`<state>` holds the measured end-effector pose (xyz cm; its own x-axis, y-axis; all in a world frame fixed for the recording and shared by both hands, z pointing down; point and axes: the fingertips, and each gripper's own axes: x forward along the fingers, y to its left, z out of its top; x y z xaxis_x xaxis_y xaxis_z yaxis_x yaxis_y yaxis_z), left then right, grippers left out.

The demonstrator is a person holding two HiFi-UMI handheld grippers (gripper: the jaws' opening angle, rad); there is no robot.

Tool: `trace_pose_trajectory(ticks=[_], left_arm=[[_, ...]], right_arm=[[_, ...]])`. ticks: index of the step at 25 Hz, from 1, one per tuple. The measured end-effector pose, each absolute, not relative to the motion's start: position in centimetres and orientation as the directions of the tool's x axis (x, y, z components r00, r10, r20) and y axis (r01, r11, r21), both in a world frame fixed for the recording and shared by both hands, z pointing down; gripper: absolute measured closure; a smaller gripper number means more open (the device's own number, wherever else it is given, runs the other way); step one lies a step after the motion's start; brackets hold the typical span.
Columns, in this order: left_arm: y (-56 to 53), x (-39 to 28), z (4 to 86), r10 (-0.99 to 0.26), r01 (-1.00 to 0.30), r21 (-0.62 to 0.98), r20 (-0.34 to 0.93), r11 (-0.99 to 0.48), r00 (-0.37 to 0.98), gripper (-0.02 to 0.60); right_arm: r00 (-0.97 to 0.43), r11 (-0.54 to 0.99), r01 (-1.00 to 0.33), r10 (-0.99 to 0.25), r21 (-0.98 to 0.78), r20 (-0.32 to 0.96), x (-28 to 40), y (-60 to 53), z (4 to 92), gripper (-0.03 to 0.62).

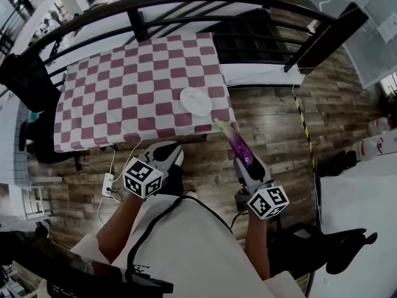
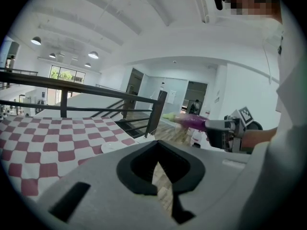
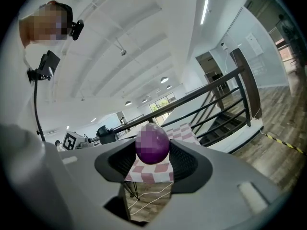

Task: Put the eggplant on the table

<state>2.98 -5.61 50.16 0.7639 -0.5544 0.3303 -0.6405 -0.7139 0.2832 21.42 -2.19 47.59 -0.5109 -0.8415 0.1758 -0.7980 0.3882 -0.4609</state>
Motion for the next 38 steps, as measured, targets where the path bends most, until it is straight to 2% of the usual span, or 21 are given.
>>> trace_pose_trajectory(ticks=[17,27,38], left_arm=[[-23.2,0.6,49.9,-0.462,-0.558,0.313,0.333,-0.768,0.822,0.578],[-30.7,-1.3,51.7,-0.394,-0.499,0.346,0.33,-0.795,0.858,0.578],[-34.1,-1.2,52.1,-0.38,-0.483,0.358,0.323,-0.799,0.867,0.578]], right_arm=[[-0.483,0.373,-0.829,-0.853,-0.416,0.199,16.2,-18.4,46.0,0.373],[-0.419,0.281,-0.869,-0.855,-0.407,0.305,14.5,-24.3,49.5,0.373],[-0.405,0.248,-0.871,-0.85,-0.424,0.337,14.3,-26.5,50.9,0.373]])
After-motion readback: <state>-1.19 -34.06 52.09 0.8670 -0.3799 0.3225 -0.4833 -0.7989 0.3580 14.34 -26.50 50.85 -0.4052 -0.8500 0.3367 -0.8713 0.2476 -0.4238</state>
